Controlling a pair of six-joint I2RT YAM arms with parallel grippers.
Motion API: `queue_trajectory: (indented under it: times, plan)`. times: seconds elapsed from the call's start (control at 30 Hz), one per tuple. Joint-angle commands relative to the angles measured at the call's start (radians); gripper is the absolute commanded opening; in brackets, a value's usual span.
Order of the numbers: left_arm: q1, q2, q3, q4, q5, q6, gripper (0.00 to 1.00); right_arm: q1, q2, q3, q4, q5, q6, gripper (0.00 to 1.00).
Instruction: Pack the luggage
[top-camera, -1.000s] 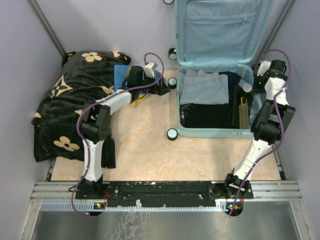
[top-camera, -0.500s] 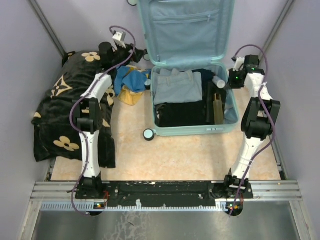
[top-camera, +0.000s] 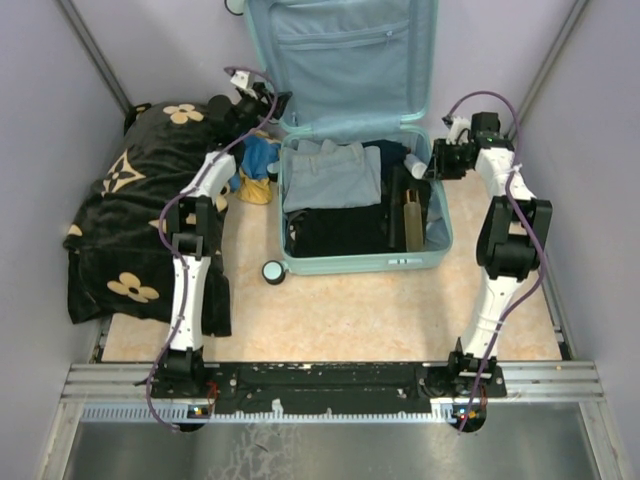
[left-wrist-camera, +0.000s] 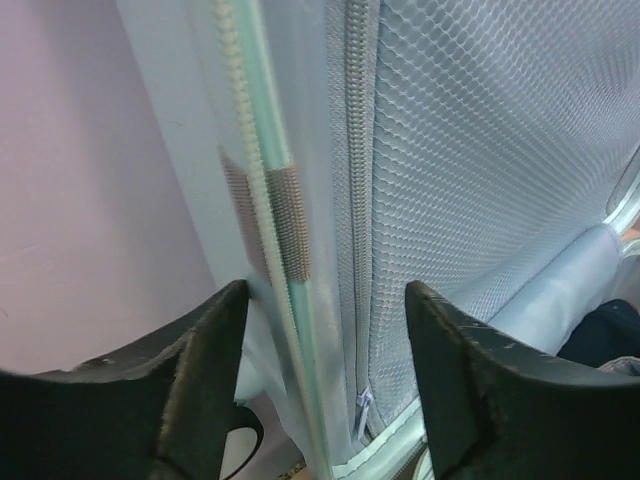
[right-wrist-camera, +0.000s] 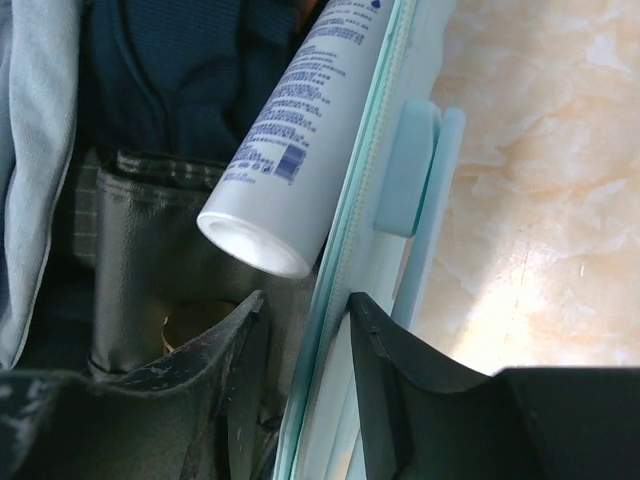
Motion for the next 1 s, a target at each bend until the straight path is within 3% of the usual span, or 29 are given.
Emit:
queue_trajectory:
  times: [0.0, 0.17, 0.37, 0.53, 0.6, 0.77, 0.97]
  plan:
    - [-0.006, -0.032, -0.019, 0.157, 0.053, -0.025, 0.64, 0.020, -0.125, -0.011, -0.038, -0.185, 0.003, 0.40]
    - [-0.015, -0.134, -0.154, 0.253, 0.185, 0.020, 0.48, -0.036, -0.153, 0.024, -0.036, -0.187, -0.003, 0.51]
    - [-0.014, -0.320, -0.432, 0.346, 0.242, 0.094, 0.45, -0.058, -0.246, 0.074, 0.095, -0.268, 0.075, 0.57]
    - [-0.012, -0.439, -0.579, 0.372, 0.280, 0.131, 0.44, -0.057, -0.361, 0.033, 0.310, -0.271, 0.130, 0.78]
    - [-0.012, -0.478, -0.624, 0.380, 0.290, 0.136, 0.45, -0.057, -0.387, 0.050, 0.310, -0.257, 0.081, 0.84]
    - [0.020, -0.677, -0.867, 0.320, 0.332, 0.187, 0.62, -0.068, -0.474, 0.080, 0.176, -0.239, -0.073, 0.86]
    - [0.081, -0.996, -1.150, 0.002, 0.419, 0.369, 0.64, -0.073, -0.671, -0.184, 0.133, -0.227, -0.164, 0.86]
